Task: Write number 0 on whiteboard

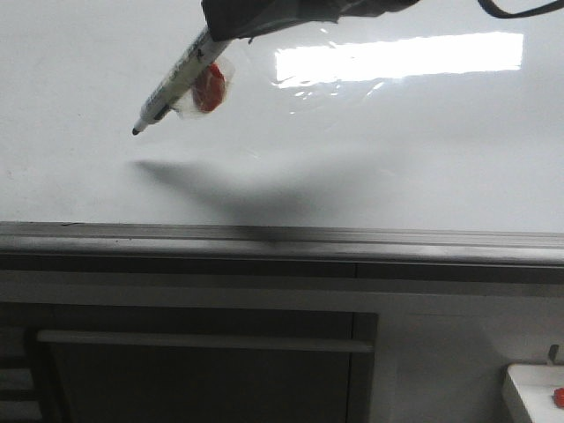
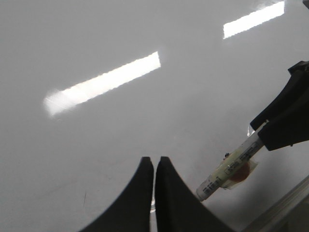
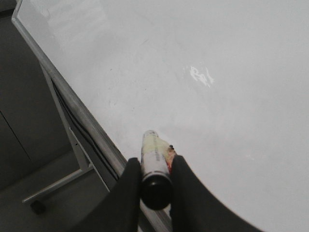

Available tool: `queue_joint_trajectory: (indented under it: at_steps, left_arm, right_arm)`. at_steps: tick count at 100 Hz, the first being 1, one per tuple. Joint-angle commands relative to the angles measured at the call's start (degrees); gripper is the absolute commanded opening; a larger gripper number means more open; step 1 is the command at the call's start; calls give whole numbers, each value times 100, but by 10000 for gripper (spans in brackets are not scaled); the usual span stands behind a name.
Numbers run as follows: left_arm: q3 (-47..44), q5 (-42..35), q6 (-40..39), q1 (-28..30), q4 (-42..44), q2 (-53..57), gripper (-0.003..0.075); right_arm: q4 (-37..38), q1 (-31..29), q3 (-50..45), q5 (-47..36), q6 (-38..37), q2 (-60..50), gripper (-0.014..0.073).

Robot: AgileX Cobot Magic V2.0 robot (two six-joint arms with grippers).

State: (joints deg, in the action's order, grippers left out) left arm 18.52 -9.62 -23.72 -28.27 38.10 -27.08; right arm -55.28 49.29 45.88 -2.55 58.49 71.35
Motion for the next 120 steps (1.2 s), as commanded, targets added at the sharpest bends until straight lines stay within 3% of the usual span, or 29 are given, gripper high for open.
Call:
queue_joint_trajectory:
  at_steps: [1,55,120]
  left_arm:
    - [160,-235,-43,-27,-437,-18,-20]
    - [160,-270,-43,-27,-466,-18,-20]
    - [160,-452,-43,-27,-466,-18,-20]
  right_arm:
    - [14,-189,337,31,64,-25,-71]
    - [171,-829,1168,383,64,305,-71]
    - [63,-1121,636,1086,-5,-54,-50]
